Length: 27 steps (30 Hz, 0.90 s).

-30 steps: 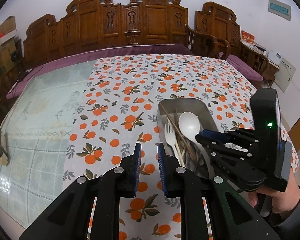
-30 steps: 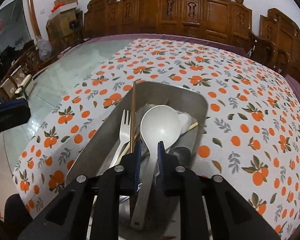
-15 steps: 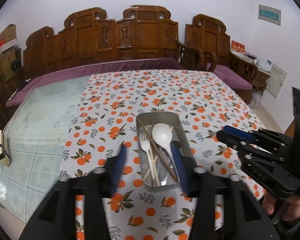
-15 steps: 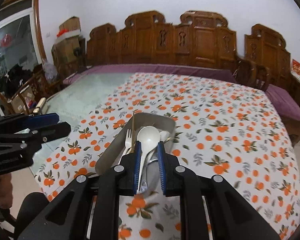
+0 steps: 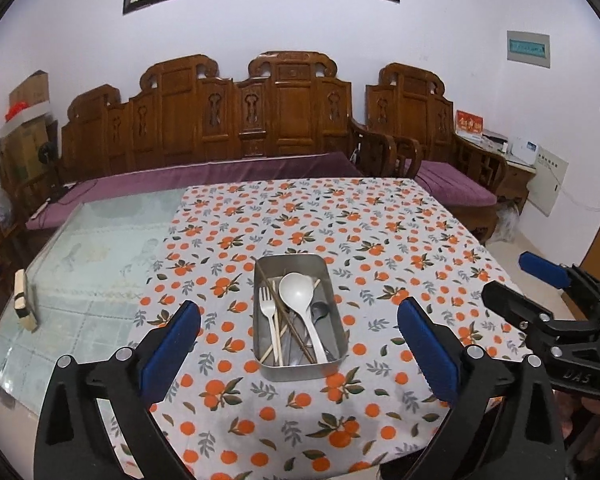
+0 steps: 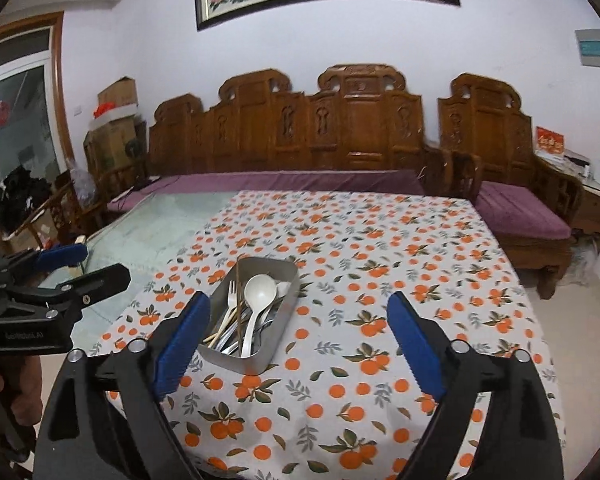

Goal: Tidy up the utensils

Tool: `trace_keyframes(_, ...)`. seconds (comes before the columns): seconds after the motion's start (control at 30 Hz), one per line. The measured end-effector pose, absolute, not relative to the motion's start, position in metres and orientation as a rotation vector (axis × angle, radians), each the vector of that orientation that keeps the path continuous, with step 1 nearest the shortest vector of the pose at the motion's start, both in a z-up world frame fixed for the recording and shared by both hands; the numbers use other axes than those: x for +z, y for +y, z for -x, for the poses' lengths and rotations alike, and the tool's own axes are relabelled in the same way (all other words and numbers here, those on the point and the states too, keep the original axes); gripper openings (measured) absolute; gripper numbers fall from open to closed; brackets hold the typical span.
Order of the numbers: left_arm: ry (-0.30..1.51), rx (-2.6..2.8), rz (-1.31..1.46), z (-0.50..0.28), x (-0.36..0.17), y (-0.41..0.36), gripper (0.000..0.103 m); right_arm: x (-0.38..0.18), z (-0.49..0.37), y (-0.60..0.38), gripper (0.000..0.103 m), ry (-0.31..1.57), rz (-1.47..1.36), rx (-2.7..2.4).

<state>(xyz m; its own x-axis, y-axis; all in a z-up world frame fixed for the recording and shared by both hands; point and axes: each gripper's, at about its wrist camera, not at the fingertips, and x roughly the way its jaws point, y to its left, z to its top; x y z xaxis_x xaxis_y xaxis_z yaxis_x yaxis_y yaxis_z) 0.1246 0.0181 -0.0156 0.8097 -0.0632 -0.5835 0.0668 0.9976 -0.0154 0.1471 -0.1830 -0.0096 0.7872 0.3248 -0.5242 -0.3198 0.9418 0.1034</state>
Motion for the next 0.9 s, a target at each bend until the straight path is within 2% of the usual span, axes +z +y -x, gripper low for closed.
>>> trace_keyframes(0.03, 0.617, -0.068, -0.003, -0.121, -0.012, 0.016, 0.095, -0.007, -0.144, -0.186, 0.1, 0.559, -0.014, 0.341)
trace_keyframes(0.43, 0.484, -0.058, -0.013, -0.079, 0.035, -0.001, 0.095, 0.034, -0.104, -0.212, 0.101, 0.431, -0.042, 0.305)
trace_keyframes(0.9, 0.447, -0.029, -0.004, -0.059, 0.044, 0.001, 0.095, 0.05, -0.084, -0.214, 0.101, 0.383, -0.042, 0.295)
